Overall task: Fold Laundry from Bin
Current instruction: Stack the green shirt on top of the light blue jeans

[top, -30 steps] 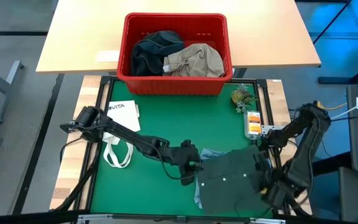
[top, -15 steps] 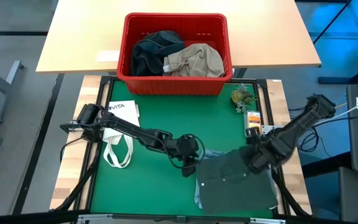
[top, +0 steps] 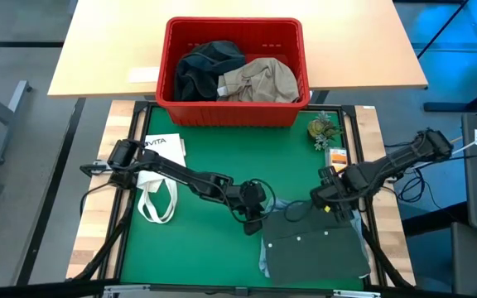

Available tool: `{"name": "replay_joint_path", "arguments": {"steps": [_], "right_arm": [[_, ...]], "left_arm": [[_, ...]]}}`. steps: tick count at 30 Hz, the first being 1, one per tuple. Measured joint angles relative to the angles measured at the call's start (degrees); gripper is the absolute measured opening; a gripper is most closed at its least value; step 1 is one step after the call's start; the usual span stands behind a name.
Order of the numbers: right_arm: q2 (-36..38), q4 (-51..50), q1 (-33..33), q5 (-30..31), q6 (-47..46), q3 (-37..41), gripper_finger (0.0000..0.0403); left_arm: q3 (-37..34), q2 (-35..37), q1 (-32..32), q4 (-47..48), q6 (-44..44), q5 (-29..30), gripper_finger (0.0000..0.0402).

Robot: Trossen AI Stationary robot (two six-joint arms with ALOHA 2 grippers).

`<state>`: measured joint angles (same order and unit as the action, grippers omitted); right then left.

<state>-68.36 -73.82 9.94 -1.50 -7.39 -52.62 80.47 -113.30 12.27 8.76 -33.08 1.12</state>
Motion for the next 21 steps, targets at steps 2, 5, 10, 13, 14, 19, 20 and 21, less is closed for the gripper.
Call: {"name": "replay_joint_path", "arguments": {"steps": [2, 5, 10, 13, 14, 19, 20, 21], "right_arm": [[-0.06, 0.49, -1.81, -3.04, 0.74, 0.29, 0.0191], [-0.07, 1.31, -4.07, -7.93, 2.31, 2.1, 0.0191], [-0.12, 5.47, -6.43, -11.14, 3.36, 7.63, 0.0191], [-0.13, 8.01, -6.72, -11.64, 3.38, 10.58, 0.0191], [-0.13, 8.38, -6.7, -11.81, 3.41, 11.34, 0.0191], [-0.15, 11.03, -6.65, -16.43, 3.41, 14.53, 0.018], [-0.13, 11.33, -6.63, -16.99, 3.41, 14.92, 0.0171], [-0.13, 11.43, -6.64, -17.25, 3.4, 15.18, 0.016]], "left_arm": [[0.0, -0.79, -0.16, -0.95, -0.47, -1.28, 0.0145], [-0.03, -1.49, -0.17, -1.63, -1.4, -2.27, 0.0145], [0.0, -2.36, -0.15, -2.04, -1.44, -2.58, 0.0145], [-0.04, -2.72, -0.15, -1.9, -1.42, -3.25, 0.0145], [-0.04, -2.97, -0.15, -2.31, -1.4, -3.75, 0.0145], [-0.02, -3.77, -0.15, -2.55, -1.32, -4.3, 0.0143], [-0.02, -3.85, -0.15, -2.35, -1.16, -4.4, 0.0139], [-0.02, -3.87, -0.15, -2.31, -1.02, -4.52, 0.0133]]}}
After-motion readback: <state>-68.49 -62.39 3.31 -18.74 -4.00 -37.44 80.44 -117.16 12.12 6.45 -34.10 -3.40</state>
